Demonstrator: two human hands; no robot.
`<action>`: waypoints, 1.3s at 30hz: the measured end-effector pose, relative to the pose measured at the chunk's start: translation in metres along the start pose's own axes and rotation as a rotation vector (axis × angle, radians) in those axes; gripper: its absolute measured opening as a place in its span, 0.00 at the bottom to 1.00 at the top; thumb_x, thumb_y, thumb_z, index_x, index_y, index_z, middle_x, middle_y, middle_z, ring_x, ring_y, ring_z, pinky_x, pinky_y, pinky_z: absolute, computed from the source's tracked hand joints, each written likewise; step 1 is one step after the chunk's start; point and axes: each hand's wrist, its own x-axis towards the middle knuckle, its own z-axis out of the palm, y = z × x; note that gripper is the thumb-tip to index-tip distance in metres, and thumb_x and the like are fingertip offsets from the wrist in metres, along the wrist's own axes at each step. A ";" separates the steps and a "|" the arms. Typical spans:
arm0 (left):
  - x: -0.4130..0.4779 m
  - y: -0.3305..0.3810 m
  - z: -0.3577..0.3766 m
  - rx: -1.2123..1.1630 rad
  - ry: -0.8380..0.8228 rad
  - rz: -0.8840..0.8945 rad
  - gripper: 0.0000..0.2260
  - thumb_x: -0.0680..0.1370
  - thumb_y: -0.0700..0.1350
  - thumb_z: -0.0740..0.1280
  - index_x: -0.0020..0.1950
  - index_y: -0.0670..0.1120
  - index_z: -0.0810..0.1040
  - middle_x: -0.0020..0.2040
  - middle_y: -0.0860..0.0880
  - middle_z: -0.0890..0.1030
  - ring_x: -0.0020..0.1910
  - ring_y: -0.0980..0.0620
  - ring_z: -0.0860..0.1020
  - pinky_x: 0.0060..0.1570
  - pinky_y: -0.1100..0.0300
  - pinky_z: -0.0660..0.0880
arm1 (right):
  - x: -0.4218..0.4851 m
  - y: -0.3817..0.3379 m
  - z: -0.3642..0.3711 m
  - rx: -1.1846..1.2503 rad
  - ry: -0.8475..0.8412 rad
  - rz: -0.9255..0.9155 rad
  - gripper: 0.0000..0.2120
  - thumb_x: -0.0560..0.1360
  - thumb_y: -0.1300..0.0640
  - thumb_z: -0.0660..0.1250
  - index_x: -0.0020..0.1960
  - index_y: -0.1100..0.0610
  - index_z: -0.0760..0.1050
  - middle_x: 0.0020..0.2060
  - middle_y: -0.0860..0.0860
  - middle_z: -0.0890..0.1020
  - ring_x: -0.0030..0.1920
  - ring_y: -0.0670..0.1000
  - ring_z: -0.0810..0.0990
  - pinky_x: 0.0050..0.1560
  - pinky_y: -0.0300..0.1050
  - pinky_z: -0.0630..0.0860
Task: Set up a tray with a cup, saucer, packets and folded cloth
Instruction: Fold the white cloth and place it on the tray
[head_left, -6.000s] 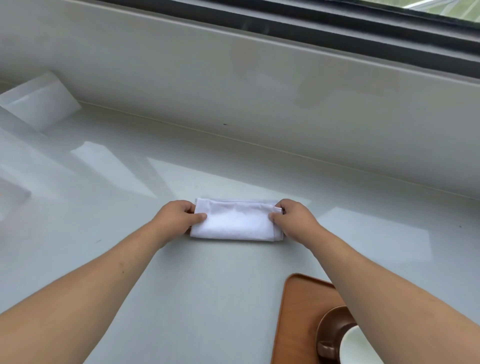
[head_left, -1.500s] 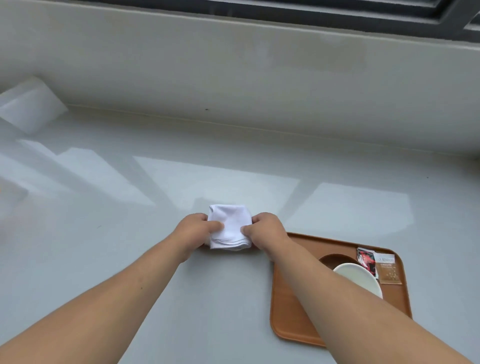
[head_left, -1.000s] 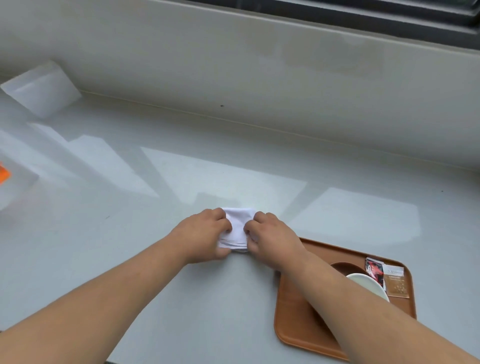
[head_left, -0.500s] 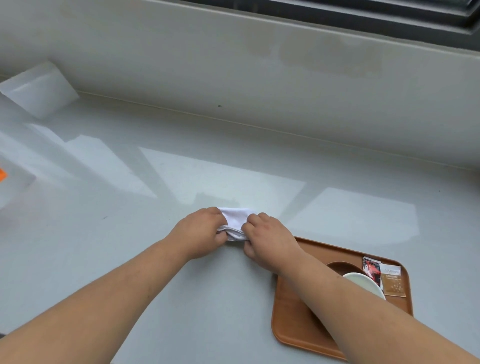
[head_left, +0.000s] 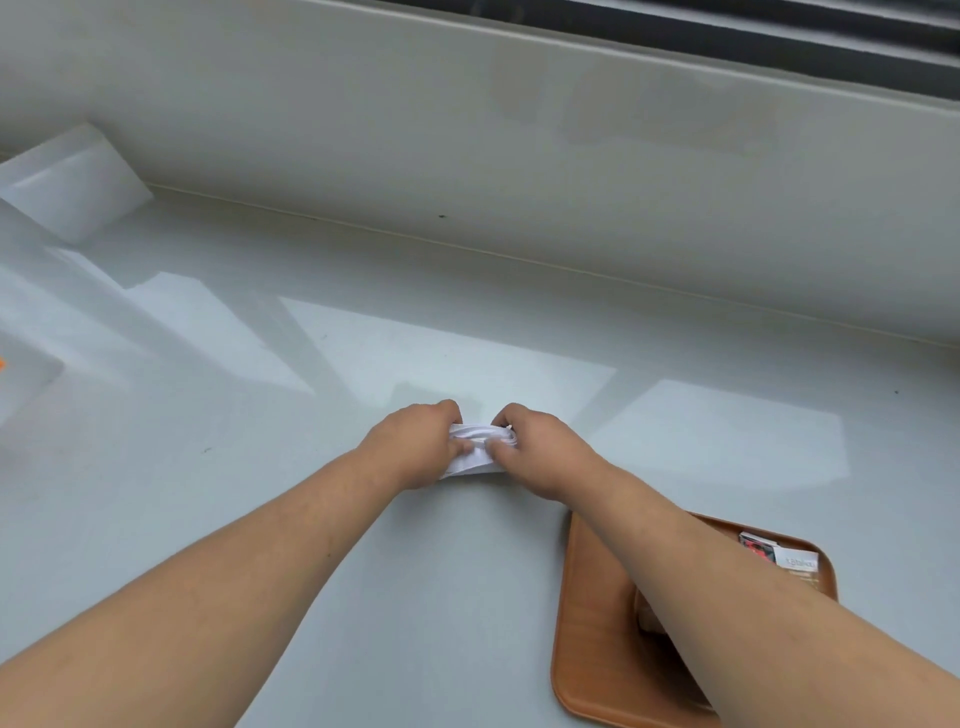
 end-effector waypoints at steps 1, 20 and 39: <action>0.003 0.000 -0.002 -0.012 -0.015 -0.006 0.14 0.82 0.59 0.63 0.59 0.51 0.72 0.48 0.51 0.77 0.46 0.48 0.76 0.38 0.55 0.68 | 0.000 0.000 -0.002 0.028 -0.016 0.010 0.14 0.77 0.46 0.66 0.60 0.50 0.72 0.48 0.48 0.82 0.47 0.51 0.79 0.40 0.45 0.71; 0.013 0.003 -0.021 -0.150 -0.228 -0.031 0.36 0.64 0.70 0.74 0.63 0.54 0.67 0.51 0.56 0.78 0.48 0.53 0.79 0.43 0.56 0.75 | 0.013 -0.008 -0.014 -0.026 -0.167 0.064 0.10 0.76 0.52 0.67 0.56 0.53 0.71 0.46 0.50 0.79 0.43 0.52 0.78 0.35 0.45 0.69; 0.030 0.015 -0.023 0.107 -0.062 -0.194 0.22 0.71 0.67 0.73 0.42 0.50 0.72 0.42 0.53 0.71 0.45 0.49 0.75 0.36 0.57 0.68 | 0.036 -0.042 -0.027 -0.275 -0.280 0.415 0.15 0.79 0.49 0.65 0.38 0.56 0.68 0.42 0.53 0.76 0.48 0.56 0.76 0.45 0.45 0.71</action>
